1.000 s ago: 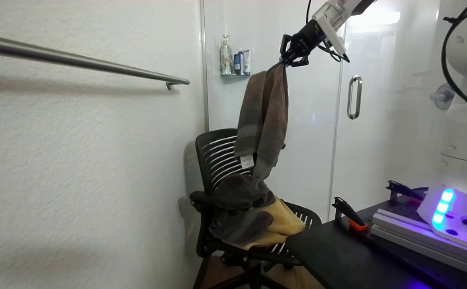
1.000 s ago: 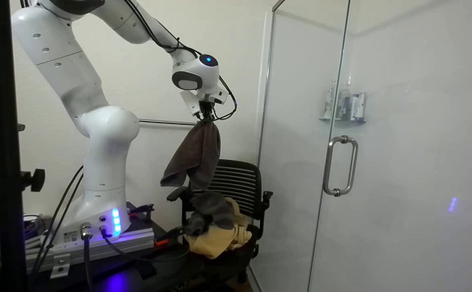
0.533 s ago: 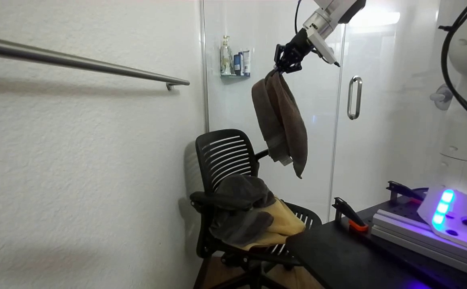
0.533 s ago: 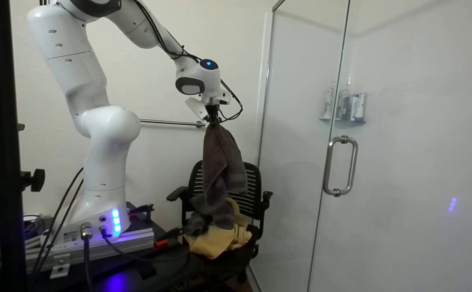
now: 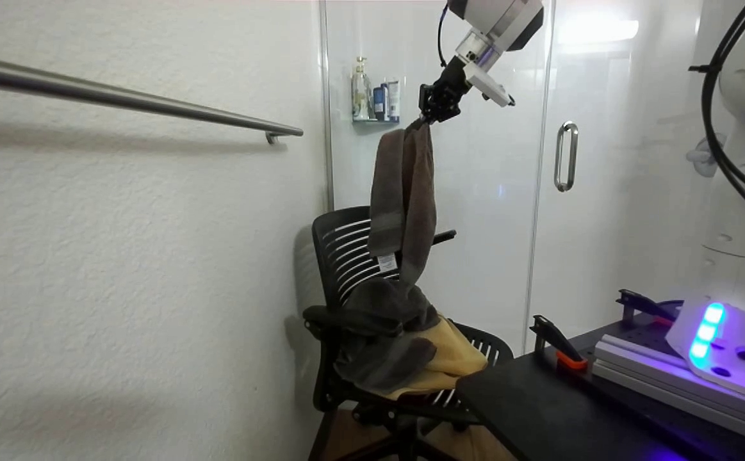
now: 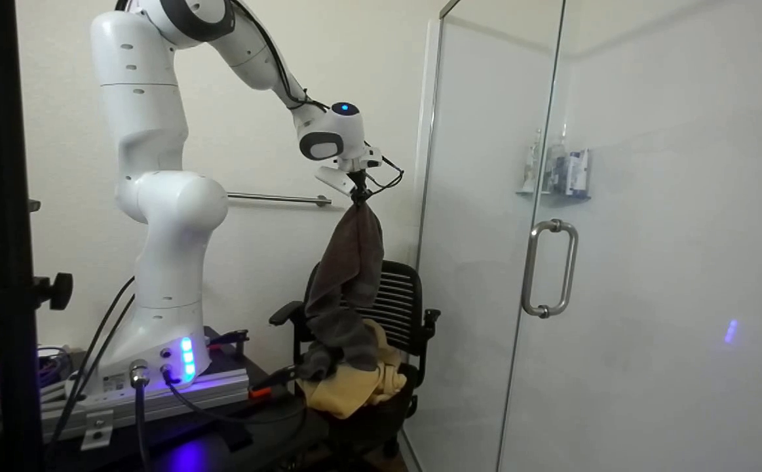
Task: Take the gray towel from the towel rack and place it on the black chair
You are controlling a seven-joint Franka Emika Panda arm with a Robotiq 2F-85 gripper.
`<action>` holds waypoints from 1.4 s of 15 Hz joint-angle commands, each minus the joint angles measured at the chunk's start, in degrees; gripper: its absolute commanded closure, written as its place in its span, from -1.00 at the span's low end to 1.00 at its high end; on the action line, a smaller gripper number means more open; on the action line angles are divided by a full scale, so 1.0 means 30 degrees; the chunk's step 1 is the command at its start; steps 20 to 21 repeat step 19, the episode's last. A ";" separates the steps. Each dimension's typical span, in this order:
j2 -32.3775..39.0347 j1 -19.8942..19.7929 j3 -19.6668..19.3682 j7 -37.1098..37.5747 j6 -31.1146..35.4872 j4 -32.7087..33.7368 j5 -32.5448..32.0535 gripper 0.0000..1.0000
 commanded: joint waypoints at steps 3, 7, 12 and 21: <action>0.1841 -0.0096 -0.0028 -0.0080 0.0978 0.1382 -0.1027 0.97; 0.1490 0.0285 -0.0119 0.0290 -0.0393 0.1067 0.0460 0.09; -0.1504 0.0082 -0.0066 0.2886 -0.1584 -0.0533 0.1275 -0.59; -0.2550 0.0176 0.0132 0.5888 -0.0964 -0.0912 0.0517 -0.89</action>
